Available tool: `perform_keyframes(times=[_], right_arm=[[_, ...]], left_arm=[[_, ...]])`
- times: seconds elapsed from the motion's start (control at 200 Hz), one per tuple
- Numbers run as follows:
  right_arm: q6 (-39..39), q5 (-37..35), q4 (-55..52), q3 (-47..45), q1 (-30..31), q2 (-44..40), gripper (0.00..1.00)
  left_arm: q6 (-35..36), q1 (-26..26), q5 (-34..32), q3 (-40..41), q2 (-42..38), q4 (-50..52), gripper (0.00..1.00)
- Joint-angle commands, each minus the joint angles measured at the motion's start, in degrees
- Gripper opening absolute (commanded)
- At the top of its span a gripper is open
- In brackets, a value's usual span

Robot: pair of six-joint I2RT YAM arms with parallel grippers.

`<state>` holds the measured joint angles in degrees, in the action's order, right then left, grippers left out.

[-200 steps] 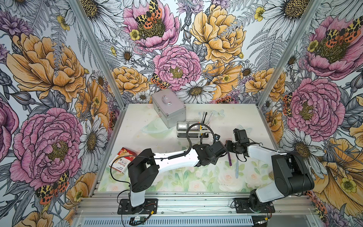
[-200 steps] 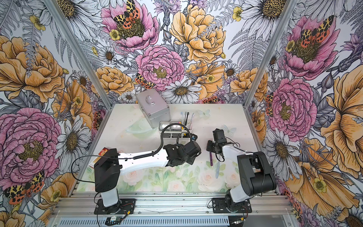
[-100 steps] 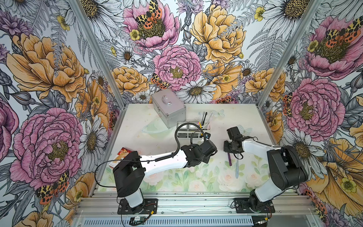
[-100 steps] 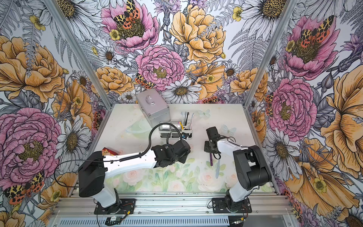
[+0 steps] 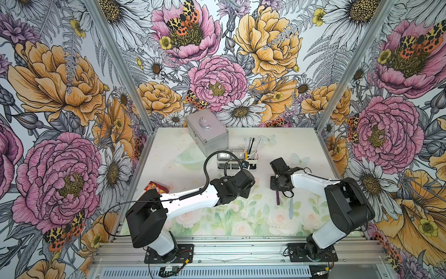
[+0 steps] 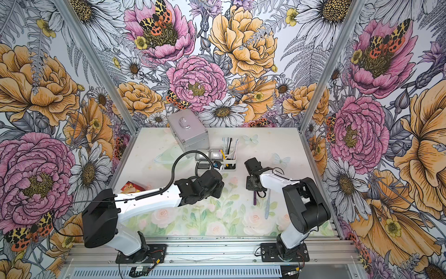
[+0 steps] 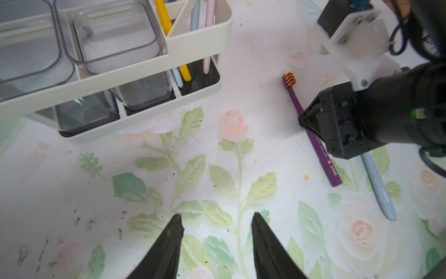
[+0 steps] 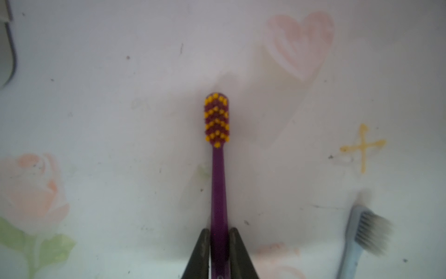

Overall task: Place the toothbrush into the toothbrush holder
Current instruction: Pick up the toothbrush from the center of the board.

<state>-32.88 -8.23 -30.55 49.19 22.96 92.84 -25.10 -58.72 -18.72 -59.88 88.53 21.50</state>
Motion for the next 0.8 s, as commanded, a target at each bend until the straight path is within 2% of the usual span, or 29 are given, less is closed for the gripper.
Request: perform_keyframes(times=[0.0, 0.15, 0.225, 0.275, 0.36, 0.575, 0.746, 0.796], right_arm=[[-3.11, -1.55, -2.01, 0.72, 2.44, 1.59, 0.18], [-4.59, -1.35, -1.8, 1.08, 4.8, 4.57, 0.16], [-5.07, -1.93, -1.55, 1.45, 5.64, 6.11, 0.1], [-4.95, -2.01, -1.28, 1.92, 6.14, 6.56, 0.0], [-4.94, -3.67, -0.32, 2.04, 7.09, 5.58, 0.0], [-3.89, -2.28, 7.87, -2.8, 8.02, -4.68, 0.0], [-0.95, 0.04, 10.15, -5.81, 8.42, -13.52, 0.0], [0.05, 1.71, 10.25, -6.33, 8.49, -15.6, 0.0]], left_arm=[[1.01, 0.71, 2.05, 1.29, -2.21, -2.25, 0.48], [1.26, 0.84, 2.63, 2.04, -3.13, -2.3, 0.49], [1.28, 0.86, 2.56, 2.6, -3.75, -2.25, 0.49], [1.28, 0.89, 2.55, 3.03, -4.25, -2.26, 0.49], [1.03, 1.2, 3.02, 3.75, -5.31, -2.29, 0.49], [0.93, 2.23, 5.88, 4.08, -6.44, -2.26, 0.53], [2.02, 2.69, 6.33, 3.19, -5.94, -2.9, 0.56], [2.44, 3.0, 9.4, 3.01, -5.76, -3.75, 0.57]])
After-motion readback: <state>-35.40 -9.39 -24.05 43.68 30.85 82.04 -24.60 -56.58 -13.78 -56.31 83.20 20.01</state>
